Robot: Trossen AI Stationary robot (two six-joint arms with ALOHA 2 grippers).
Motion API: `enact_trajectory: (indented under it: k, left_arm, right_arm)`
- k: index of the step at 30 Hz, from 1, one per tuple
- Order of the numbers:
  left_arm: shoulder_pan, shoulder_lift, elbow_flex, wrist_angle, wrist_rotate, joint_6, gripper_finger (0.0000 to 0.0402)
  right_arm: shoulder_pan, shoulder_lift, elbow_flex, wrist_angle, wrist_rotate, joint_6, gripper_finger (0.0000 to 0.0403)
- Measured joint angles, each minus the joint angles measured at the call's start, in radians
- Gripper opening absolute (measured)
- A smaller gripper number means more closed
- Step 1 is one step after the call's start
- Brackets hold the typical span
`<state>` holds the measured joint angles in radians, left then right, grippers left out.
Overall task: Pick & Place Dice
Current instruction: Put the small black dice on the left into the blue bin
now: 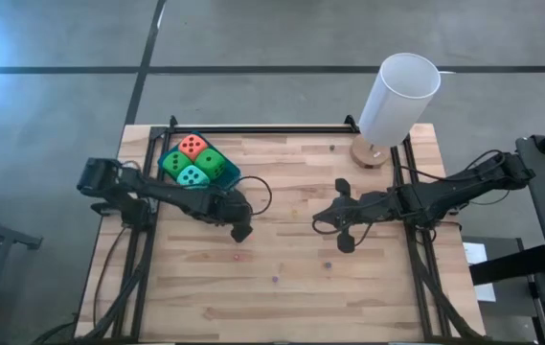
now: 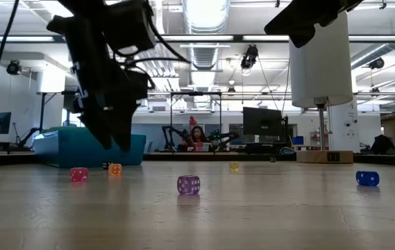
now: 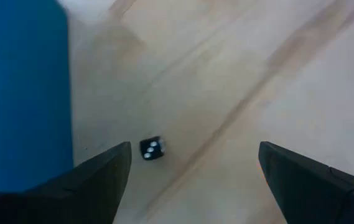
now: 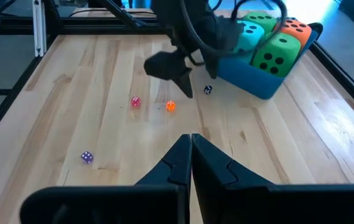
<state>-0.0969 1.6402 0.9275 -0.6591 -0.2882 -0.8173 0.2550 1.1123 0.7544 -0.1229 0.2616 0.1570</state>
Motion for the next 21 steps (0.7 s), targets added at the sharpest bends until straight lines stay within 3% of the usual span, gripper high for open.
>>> enact_trajectory:
  k: [6, 21]
  left_arm:
    - [0.018, 0.075, 0.055, -0.105, -0.002, -0.06, 0.0333]
    - [0.059, 0.083, 0.046, -0.073, -0.002, -0.14, 0.024]
  right_arm:
    - [0.0, 0.0, 0.0, 0.001, 0.0, 0.0, 0.0008]
    - [0.0, 0.0, 0.0, 0.001, 0.0, 0.0, 0.0008]
